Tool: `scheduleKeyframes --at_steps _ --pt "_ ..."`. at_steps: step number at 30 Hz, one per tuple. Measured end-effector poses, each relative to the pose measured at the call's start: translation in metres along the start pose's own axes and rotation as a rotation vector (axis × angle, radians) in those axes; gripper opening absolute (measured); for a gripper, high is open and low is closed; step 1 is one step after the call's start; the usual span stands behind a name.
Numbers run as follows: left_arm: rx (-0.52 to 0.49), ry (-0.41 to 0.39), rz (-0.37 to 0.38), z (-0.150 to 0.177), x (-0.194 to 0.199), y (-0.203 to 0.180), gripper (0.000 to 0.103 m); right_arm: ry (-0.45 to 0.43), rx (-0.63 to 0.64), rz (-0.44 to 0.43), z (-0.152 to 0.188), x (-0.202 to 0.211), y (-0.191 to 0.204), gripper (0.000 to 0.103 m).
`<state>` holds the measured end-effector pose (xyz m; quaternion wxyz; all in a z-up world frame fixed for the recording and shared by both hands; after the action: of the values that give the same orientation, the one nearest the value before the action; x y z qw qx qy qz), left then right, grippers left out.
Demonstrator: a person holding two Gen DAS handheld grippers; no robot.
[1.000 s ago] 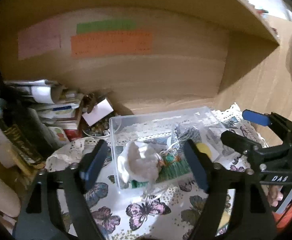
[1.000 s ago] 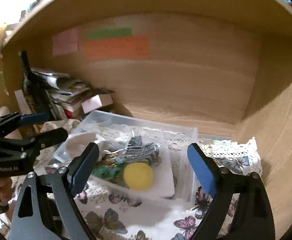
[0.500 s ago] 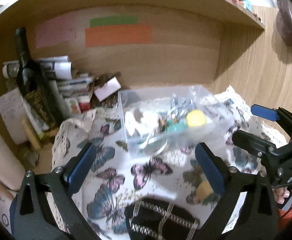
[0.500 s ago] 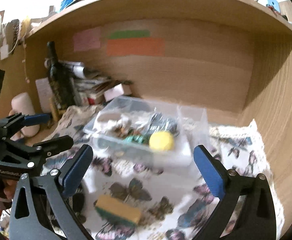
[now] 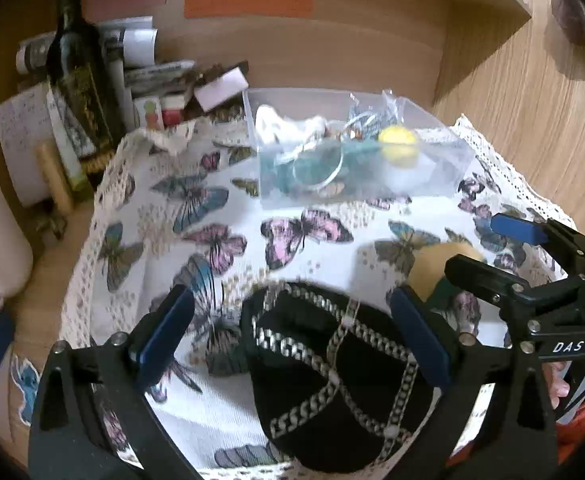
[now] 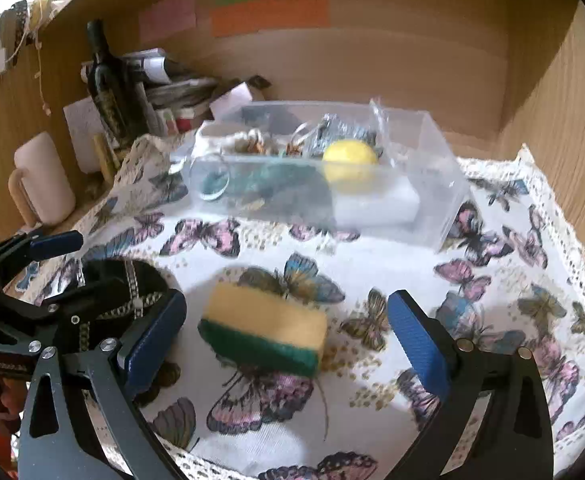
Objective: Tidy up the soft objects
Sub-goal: 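Grasp yellow-green sponge with right tool while left tool grasps black cap, then drop sponge into box with right tool while left tool drops black cap in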
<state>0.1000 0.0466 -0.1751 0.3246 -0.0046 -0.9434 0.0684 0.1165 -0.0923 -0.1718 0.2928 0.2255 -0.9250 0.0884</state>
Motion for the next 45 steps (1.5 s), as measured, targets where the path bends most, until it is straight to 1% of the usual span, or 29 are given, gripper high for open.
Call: scheduleKeyframes --at_steps 2,3,4,5,7,8,10,11,13,15,18,19,20,27,31,36,41,45 --pt "0.023 0.012 0.015 0.006 -0.002 0.003 0.100 0.022 0.003 -0.009 0.005 -0.003 0.003 0.100" --pt "0.041 0.019 0.019 0.009 -0.003 0.006 0.097 0.027 0.004 -0.014 0.007 -0.005 0.004 0.098" --pt "0.052 0.032 0.028 0.012 -0.004 0.008 0.088 0.035 0.006 -0.020 0.009 -0.006 0.005 0.091" --pt "0.055 0.043 0.035 0.014 -0.006 0.008 0.084 0.039 0.009 -0.024 0.010 -0.007 0.006 0.078" --pt "0.064 0.072 0.054 0.018 -0.009 0.009 0.067 0.049 0.013 -0.023 0.012 -0.009 0.008 0.069" --pt "0.066 0.081 0.063 0.020 -0.010 0.008 0.063 0.056 0.010 -0.026 0.013 -0.010 0.008 0.065" --pt "0.066 0.086 0.078 0.023 -0.011 0.006 0.041 0.054 -0.001 -0.049 0.014 -0.011 0.009 0.064" --pt "0.064 0.089 0.098 0.025 -0.010 0.003 0.036 0.049 -0.003 -0.047 0.014 -0.010 0.009 0.063" --pt "0.061 0.080 0.101 0.024 -0.009 0.001 0.029 0.044 -0.003 -0.046 0.014 -0.008 0.009 0.062" --pt "0.048 0.061 0.093 0.022 -0.005 -0.003 0.024 0.036 0.003 -0.033 0.013 -0.006 0.008 0.062" --pt "0.047 0.034 0.084 0.015 0.000 -0.004 0.020 0.013 -0.004 -0.005 0.011 0.002 0.003 0.061" --pt "0.048 0.027 0.081 0.012 0.001 -0.004 0.011 0.001 -0.011 0.001 0.009 0.006 0.000 0.061" --pt "0.049 0.020 0.082 0.009 0.003 -0.003 0.008 -0.007 -0.016 0.008 0.008 0.008 -0.002 0.061" --pt "0.057 -0.074 0.089 -0.028 0.021 0.001 0.008 -0.072 -0.051 0.048 -0.008 0.027 -0.026 0.060" --pt "0.046 -0.120 0.105 -0.052 0.028 -0.003 0.008 -0.100 -0.058 0.071 -0.018 0.034 -0.038 0.060" --pt "0.028 -0.187 0.098 -0.083 0.035 -0.012 0.008 -0.136 -0.043 0.111 -0.034 0.041 -0.050 0.060" --pt "0.032 -0.225 0.099 -0.108 0.029 -0.024 0.008 -0.188 -0.047 0.120 -0.054 0.047 -0.062 0.061" --pt "0.021 -0.242 0.098 -0.130 0.019 -0.033 0.008 -0.208 -0.027 0.122 -0.073 0.043 -0.066 0.061"
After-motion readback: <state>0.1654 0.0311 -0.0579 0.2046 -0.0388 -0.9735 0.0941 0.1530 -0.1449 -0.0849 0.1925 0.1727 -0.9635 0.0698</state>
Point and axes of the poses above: each gripper's, at about its wrist camera, not at the fingertips, and x roughly against the way its jaws point, y to its left, z to its underside, the point moved 4 cm from there along -x, roughly the way its jaws point, and after that the axes turned 7 degrees about x, right-handed, at the moved point
